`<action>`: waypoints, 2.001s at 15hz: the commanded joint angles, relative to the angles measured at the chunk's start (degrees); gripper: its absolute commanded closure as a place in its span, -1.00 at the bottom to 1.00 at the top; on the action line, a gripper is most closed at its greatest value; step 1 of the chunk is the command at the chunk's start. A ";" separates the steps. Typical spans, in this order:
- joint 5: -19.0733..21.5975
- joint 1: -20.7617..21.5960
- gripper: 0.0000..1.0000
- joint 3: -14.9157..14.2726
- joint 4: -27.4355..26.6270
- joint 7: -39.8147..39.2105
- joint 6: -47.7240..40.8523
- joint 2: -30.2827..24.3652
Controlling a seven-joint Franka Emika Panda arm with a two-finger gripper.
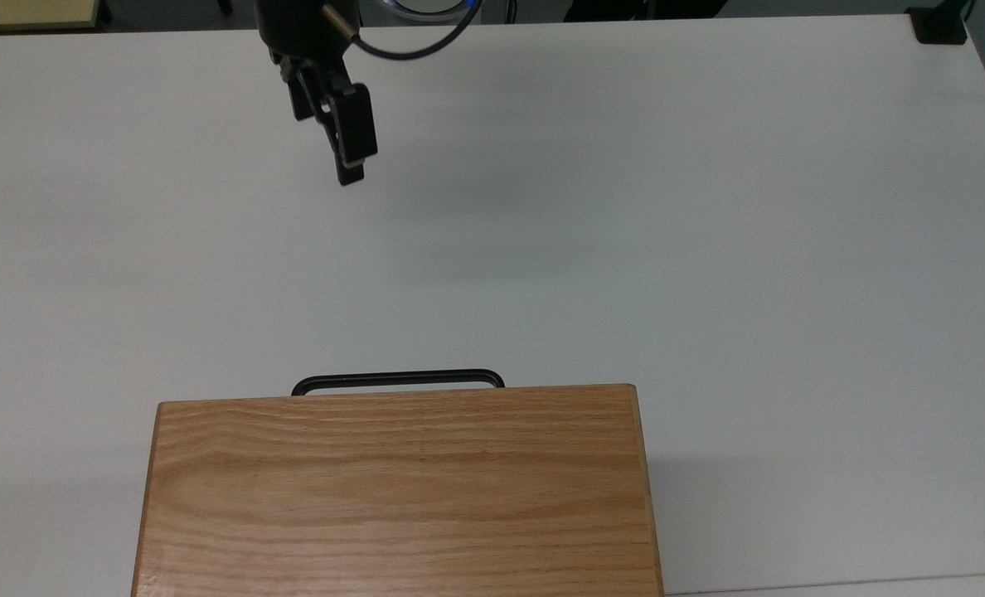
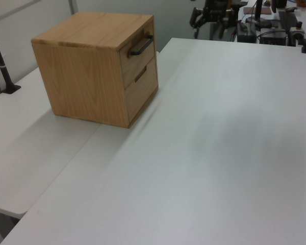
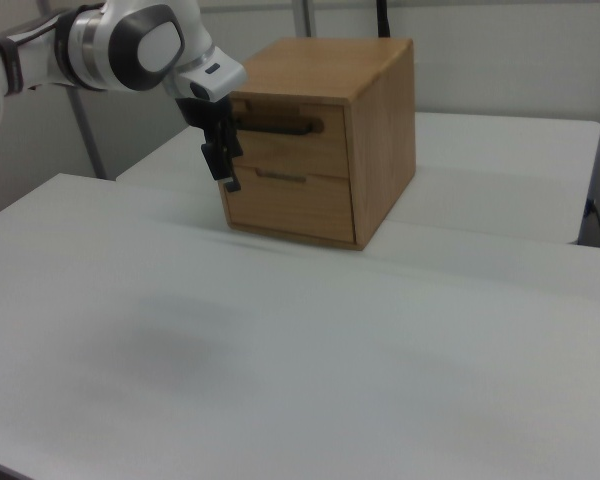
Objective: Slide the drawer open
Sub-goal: 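Move the gripper down toward the black handle of the upper drawer, then close the gripper around the black bar handle, then pull the handle outward, sliding the upper drawer out of the cabinet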
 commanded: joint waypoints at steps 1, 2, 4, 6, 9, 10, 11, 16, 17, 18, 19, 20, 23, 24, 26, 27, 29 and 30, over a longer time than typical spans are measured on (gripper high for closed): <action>1.01 1.55 -1.00 0.41 0.73 13.60 7.95 2.82; 0.67 2.86 -1.00 0.32 0.82 16.94 10.94 3.96; 0.66 3.75 -1.00 0.32 0.82 24.75 19.27 6.59; 0.49 4.81 -0.92 0.32 0.82 30.65 28.40 8.70; 0.49 4.72 -0.92 0.32 0.91 31.83 39.92 11.43; 0.57 4.72 -0.91 0.32 0.91 31.91 43.02 12.31; 0.57 4.64 -0.79 0.32 1.00 31.91 47.40 13.62; 0.66 4.72 -0.23 0.32 4.33 32.44 52.80 18.29; 0.66 4.64 -0.18 0.23 4.69 33.22 52.89 18.47; 0.66 4.55 0.17 0.23 4.78 33.58 52.89 18.47; 0.66 4.37 0.52 0.23 4.78 33.67 52.80 18.47; 0.66 4.28 0.55 0.23 4.78 33.67 52.89 18.47; 0.66 4.20 1.00 0.23 4.69 33.67 52.80 18.47; 0.66 4.20 1.00 0.23 4.52 33.67 52.80 18.47; 0.84 4.20 1.00 0.23 4.34 33.67 52.80 18.38; 0.93 4.20 1.00 0.23 3.99 33.67 52.80 17.86; 2.06 4.11 1.00 0.32 0.93 33.67 52.80 14.89; 2.76 4.11 1.00 0.23 -2.05 33.67 52.80 12.52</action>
